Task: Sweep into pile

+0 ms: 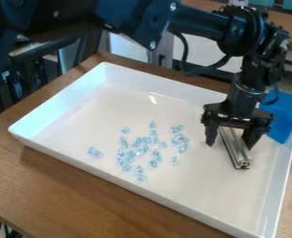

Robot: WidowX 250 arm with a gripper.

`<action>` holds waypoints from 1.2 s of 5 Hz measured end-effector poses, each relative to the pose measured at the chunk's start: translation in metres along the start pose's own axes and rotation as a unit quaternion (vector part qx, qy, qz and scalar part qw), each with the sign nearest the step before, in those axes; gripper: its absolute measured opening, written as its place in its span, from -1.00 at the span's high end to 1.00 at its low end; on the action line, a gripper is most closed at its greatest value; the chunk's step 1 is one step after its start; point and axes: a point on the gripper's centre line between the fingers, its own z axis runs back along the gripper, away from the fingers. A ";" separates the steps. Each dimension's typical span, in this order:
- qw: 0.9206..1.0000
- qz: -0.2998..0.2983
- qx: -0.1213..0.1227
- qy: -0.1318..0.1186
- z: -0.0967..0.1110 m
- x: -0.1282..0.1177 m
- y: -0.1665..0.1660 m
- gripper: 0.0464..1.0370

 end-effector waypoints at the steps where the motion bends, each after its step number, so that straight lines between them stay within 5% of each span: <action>1: 1.000 -0.007 -0.009 0.003 -0.002 -0.003 0.000 -0.24; 2: 1.000 -0.017 -0.011 0.010 -0.002 -0.011 0.009 0.29; 6: 0.999 0.005 -0.030 0.037 -0.009 -0.020 0.057 0.32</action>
